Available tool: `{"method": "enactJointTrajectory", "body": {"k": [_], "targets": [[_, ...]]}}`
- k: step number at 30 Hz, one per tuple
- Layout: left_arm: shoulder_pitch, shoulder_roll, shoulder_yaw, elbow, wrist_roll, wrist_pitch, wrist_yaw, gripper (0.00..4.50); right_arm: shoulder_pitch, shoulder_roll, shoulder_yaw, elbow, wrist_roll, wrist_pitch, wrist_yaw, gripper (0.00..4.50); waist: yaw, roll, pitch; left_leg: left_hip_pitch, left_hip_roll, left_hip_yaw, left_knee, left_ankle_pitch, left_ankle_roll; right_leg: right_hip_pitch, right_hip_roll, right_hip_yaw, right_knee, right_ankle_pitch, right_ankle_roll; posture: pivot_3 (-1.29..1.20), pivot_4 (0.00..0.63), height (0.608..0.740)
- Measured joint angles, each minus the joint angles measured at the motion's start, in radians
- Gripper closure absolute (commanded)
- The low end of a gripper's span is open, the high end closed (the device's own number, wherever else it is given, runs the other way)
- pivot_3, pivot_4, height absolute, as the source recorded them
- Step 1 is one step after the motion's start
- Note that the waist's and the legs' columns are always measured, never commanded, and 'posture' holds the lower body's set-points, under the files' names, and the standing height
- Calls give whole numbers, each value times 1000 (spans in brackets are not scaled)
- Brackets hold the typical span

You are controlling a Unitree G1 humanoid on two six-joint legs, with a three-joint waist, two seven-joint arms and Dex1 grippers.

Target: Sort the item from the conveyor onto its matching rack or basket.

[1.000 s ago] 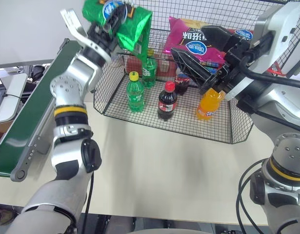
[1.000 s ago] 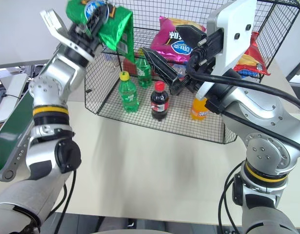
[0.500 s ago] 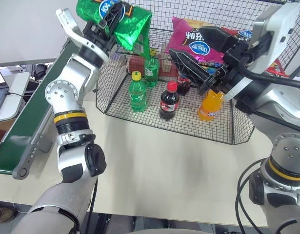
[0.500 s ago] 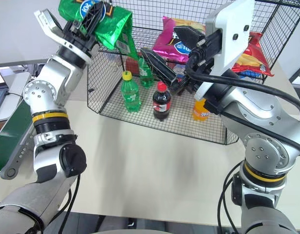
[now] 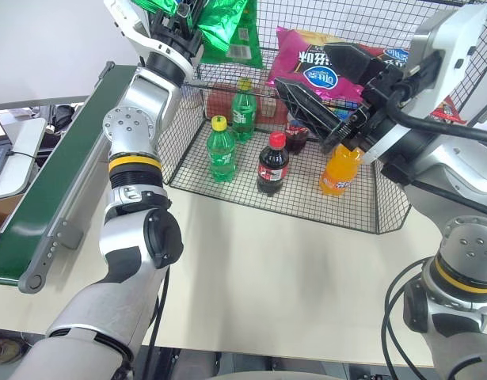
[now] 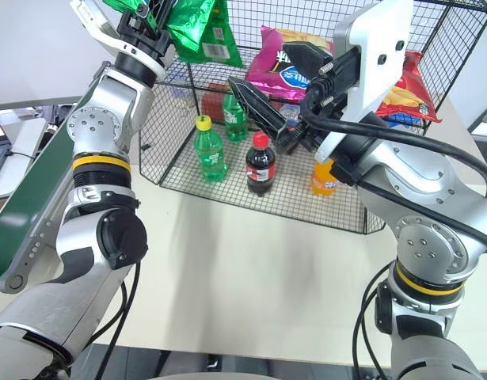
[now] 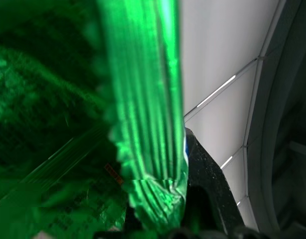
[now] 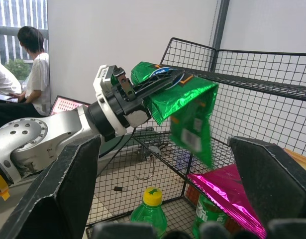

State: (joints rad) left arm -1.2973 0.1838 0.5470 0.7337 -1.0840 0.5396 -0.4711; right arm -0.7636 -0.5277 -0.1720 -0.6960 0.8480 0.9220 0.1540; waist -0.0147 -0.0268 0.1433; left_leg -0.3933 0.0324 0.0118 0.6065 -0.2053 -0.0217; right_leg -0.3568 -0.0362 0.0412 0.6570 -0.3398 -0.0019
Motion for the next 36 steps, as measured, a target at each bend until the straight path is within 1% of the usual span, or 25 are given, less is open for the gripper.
{"method": "enactJointTrajectory", "body": {"k": [6, 10, 14, 20, 23, 25, 29, 32, 35, 36], "targets": [[-12, 0, 3, 1, 22, -7, -5, 4402, 0, 0, 1, 0, 0, 0, 0, 0, 0, 0, 0, 0, 0, 0, 0, 0, 0, 0, 0, 0, 0, 0, 0, 0, 150, 740], [96, -3, 1, -67, 23, 45, 33, 4402, 0, 1, 0, 0, 0, 0, 0, 0, -4, 0, 0, 1, 1, 0, 0, 0, 0, 0, 0, 1, 2, 0, 0, 0, 150, 740], [208, -21, 1, -216, 3, 126, 125, 4402, 0, 4, 1, 0, 0, 0, 0, 0, -1, 0, 0, 0, 1, -1, 1, 0, 0, 0, -1, 1, 2, 0, 0, 0, 150, 740], [314, -43, 15, -449, -95, 230, 311, 4402, 0, 6, 3, 1, -3, -1, 10, 0, 2, 0, 0, -1, 0, -3, 1, 0, 0, 1, -2, 1, 2, 0, 0, 0, 150, 740], [415, -80, 16, -602, -187, 286, 448, 4402, 4, 1, 13, 1, -18, -2, 20, 0, 2, 0, 0, -1, 1, -4, 1, 0, 0, 1, -4, 2, 2, 0, 0, 0, 150, 740], [470, -99, 16, -670, -238, 309, 542, 4402, 11, 0, 25, 2, -31, -2, 24, 0, 3, 0, 0, -2, 1, -6, 2, 1, 0, 1, -4, 2, 2, 0, 0, 0, 150, 740], [532, -132, 0, -795, -314, 309, 743, 4402, 31, 0, 42, 9, -47, -5, 40, 0, 4, 0, 0, -2, 0, -7, 3, 1, -1, 2, -2, 1, 2, 0, 0, 0, 150, 740], [555, -163, -29, -851, -343, 286, 859, 4402, 31, 1, 42, 14, -56, -17, 43, 0, 5, 0, 0, -2, -1, -7, 3, 1, 0, 2, -2, 2, 2, 0, 0, 0, 150, 740], [557, -181, -56, -877, -358, 242, 922, 4402, 31, 3, 42, 19, -60, -21, 46, 0, 5, 0, 0, -2, -1, -7, 3, 2, -2, 2, -1, 2, 2, 0, 0, 0, 150, 740], [553, -190, -67, -877, -355, 223, 933, 4402, 31, 4, 42, 20, -61, -21, 48, 0, 6, 0, 0, -2, -2, -7, 3, 4, -5, 2, -1, 2, 2, 0, 0, 0, 150, 740]]}}
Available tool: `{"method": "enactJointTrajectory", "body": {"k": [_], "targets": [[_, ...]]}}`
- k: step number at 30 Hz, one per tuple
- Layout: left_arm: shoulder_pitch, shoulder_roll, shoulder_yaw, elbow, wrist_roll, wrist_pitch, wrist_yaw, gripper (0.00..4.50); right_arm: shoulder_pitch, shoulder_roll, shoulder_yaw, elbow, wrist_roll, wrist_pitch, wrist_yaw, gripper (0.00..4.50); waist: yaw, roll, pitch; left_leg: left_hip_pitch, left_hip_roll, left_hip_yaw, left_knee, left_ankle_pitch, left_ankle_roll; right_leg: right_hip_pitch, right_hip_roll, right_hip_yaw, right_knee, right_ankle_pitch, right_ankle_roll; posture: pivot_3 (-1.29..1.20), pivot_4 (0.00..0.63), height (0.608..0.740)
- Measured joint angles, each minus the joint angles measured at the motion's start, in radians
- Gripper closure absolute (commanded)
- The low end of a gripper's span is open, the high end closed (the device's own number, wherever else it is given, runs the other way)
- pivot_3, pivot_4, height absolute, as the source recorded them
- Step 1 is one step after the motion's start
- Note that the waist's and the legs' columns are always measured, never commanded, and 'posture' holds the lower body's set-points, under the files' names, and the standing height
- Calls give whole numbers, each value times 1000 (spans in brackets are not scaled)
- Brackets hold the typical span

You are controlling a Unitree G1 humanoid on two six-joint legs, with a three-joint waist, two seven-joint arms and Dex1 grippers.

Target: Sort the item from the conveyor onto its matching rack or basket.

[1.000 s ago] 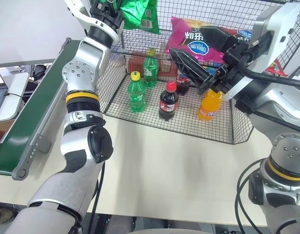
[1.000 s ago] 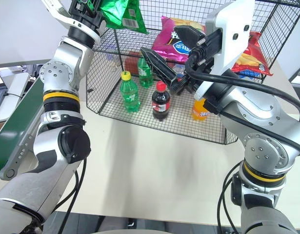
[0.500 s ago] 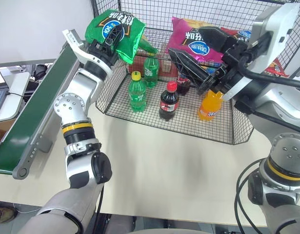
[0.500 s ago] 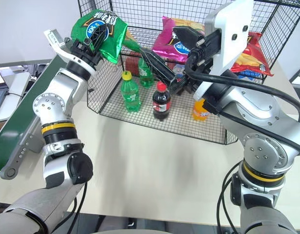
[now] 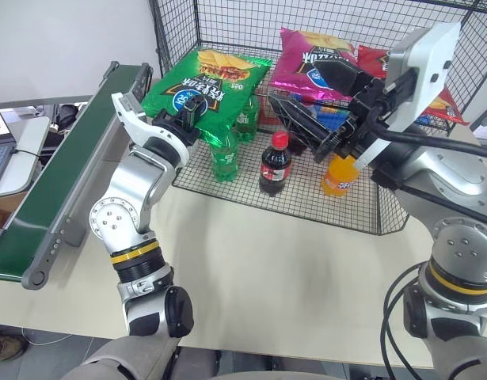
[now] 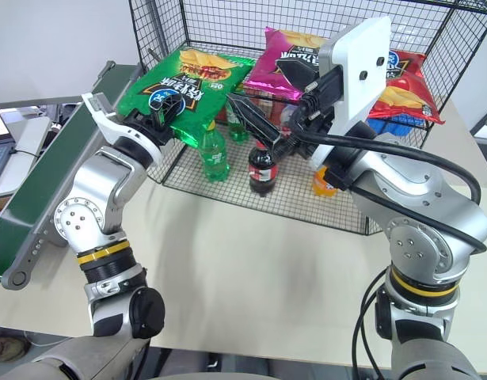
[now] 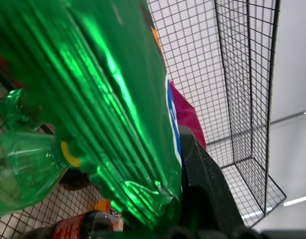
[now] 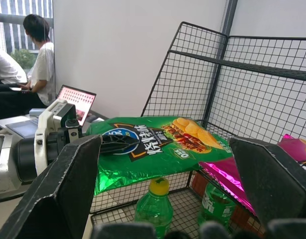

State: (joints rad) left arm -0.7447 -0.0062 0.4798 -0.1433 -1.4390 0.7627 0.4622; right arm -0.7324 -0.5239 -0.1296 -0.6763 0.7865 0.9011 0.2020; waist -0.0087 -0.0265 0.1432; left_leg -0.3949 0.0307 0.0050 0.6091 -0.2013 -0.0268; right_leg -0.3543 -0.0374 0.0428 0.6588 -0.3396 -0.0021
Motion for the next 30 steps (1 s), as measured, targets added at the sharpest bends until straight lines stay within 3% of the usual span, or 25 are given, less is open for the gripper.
{"method": "enactJointTrajectory", "body": {"k": [11, 30], "targets": [[-157, -46, -33, 206, 127, -218, 31, 4402, -1, 1, -1, 10, -17, -4, 5, 0, 0, 0, 0, -4, 0, -2, 0, 4, -3, 0, 10, 6, -3, 0, 0, 0, 150, 740], [-318, -8, -27, 501, 254, -245, -149, 4402, -1, -4, -17, 8, -17, -4, -9, 0, 6, 0, 0, -8, 0, -2, -1, 7, -3, -1, 13, 6, -2, 0, 0, 0, 150, 740]]}}
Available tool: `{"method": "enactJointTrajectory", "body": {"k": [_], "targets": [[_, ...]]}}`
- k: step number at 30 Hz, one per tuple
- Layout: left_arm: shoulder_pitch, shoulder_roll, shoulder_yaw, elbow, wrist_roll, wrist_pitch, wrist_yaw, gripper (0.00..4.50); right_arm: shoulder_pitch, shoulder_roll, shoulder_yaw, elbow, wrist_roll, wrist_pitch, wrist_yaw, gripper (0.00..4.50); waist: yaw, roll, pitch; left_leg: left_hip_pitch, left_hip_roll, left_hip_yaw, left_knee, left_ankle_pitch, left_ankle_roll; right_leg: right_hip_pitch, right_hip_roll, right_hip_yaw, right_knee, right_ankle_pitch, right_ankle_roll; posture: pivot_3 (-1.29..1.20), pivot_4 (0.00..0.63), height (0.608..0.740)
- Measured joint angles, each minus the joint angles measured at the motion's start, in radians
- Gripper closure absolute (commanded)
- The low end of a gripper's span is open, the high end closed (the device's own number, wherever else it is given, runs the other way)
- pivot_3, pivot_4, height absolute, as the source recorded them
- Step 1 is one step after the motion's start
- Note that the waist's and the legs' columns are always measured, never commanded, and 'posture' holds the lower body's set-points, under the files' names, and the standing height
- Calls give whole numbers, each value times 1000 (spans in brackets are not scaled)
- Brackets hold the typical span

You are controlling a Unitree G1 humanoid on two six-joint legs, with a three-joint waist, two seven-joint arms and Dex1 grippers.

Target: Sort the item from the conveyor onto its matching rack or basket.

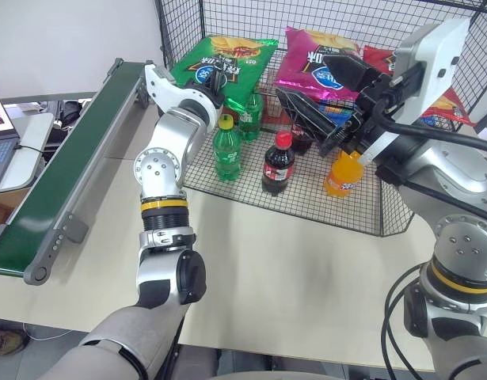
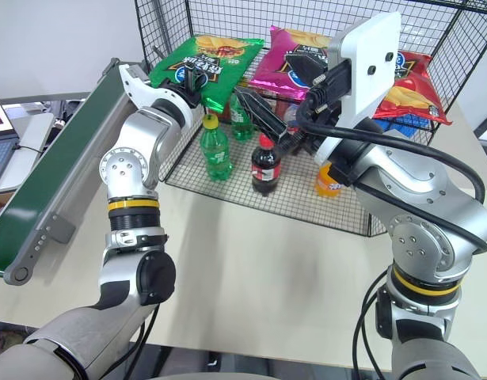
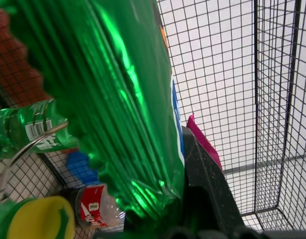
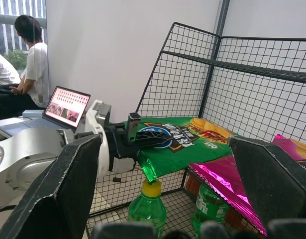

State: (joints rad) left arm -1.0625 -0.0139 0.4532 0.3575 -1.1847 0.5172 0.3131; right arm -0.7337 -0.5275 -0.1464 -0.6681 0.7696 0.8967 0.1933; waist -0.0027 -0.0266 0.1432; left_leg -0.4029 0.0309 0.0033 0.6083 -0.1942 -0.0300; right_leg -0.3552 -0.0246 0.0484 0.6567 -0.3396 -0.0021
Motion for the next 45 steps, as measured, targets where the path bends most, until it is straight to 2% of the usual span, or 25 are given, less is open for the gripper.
{"method": "enactJointTrajectory", "body": {"k": [5, 14, 15, 21, 27, 29, 31, 33, 35, 36, 37, 40, 42, 45], "targets": [[-30, 8, 18, 51, 24, -20, -33, 4402, 0, 0, -6, -5, 1, 0, -1, 0, 0, 0, 0, 0, 0, 0, 0, 0, 1, 0, 0, 0, 0, 0, 0, 0, 150, 740], [-28, -1, 21, -23, 16, 8, -58, 306, 0, 0, -17, -8, 1, 0, -1, 0, -5, 0, 0, 1, 1, 0, 0, 0, 1, 0, 0, 0, 2, 0, 0, 0, 150, 740], [-19, 0, 21, -45, 8, 20, -54, 76, 0, 0, -17, -8, 1, 0, -1, 0, -7, 0, 0, 1, 1, -1, 0, 0, 1, 0, 0, 0, 2, 0, 0, 0, 150, 740], [88, 14, 25, -200, -63, 115, 25, 76, 0, 0, -17, -7, 0, 0, 2, 0, -10, 1, 0, 3, 1, -3, 0, 0, 1, 0, 0, 2, 5, 0, 0, 0, 150, 740], [204, 28, 25, -321, -168, 199, 173, 76, 0, 4, -16, 4, -1, -6, 15, 0, -9, 0, 0, 2, 1, -5, 1, 1, 1, 0, 0, 2, 5, 0, 0, 0, 150, 740], [222, 48, 21, -363, -222, 230, 202, 76, 0, 6, -15, 13, -3, -12, 20, 0, -9, 0, 0, 2, 1, -5, 1, 1, 1, 0, 0, 3, 5, 0, 0, 0, 150, 740], [256, 127, 2, -406, -315, 303, 204, 76, -2, 8, -6, 16, -6, -14, 24, 0, -12, 0, 0, 3, 1, -5, 0, 1, 0, 0, 0, 4, 5, 0, 0, 0, 150, 740], [299, 279, -30, -440, -398, 423, 138, 76, -2, 3, 9, 24, -18, -14, 30, 0, -19, 1, 0, 5, 2, -5, -1, 3, -2, -1, 2, 6, 7, 0, 0, 0, 150, 740], [335, 456, -58, -465, -425, 531, 6, 76, 1, -2, 25, 32, -31, -14, 41, 0, -25, 1, 1, 5, 2, -5, -2, 3, -4, -2, 3, 6, 7, 0, 0, 0, 150, 740], [355, 572, -68, -485, -407, 583, -108, 76, 4, -8, 32, 34, -43, -14, 45, 0, -28, 2, 1, 5, 2, -5, -2, 4, -4, -3, 3, 6, 8, 0, 0, 0, 150, 740], [359, 613, -71, -495, -394, 601, -153, 76, 7, -13, 33, 35, -46, -14, 46, 0, -28, 2, 1, 5, 2, -5, -2, 4, -4, -3, 3, 6, 7, 0, 0, 0, 150, 740], [423, 829, -158, -570, -202, 579, -481, 76, 17, -24, 63, 47, -72, -14, 59, 0, -28, 3, 2, 6, 1, -4, -4, 3, -3, -2, 3, 8, 6, 0, 0, 0, 150, 740], [467, 887, -206, -585, -42, 489, -652, 76, 39, -36, 72, 52, -95, -14, 65, 0, -19, 5, 3, 6, 1, -3, -4, 1, 0, -3, 2, 8, 6, 0, -1, 0, 150, 740], [481, 877, -241, -581, 128, 347, -761, 76, 47, -45, 92, 53, -123, -14, 67, 0, -11, 4, 3, 3, 2, -3, -3, 0, 3, -4, 2, 9, 5, 0, -1, 0, 150, 740]]}}
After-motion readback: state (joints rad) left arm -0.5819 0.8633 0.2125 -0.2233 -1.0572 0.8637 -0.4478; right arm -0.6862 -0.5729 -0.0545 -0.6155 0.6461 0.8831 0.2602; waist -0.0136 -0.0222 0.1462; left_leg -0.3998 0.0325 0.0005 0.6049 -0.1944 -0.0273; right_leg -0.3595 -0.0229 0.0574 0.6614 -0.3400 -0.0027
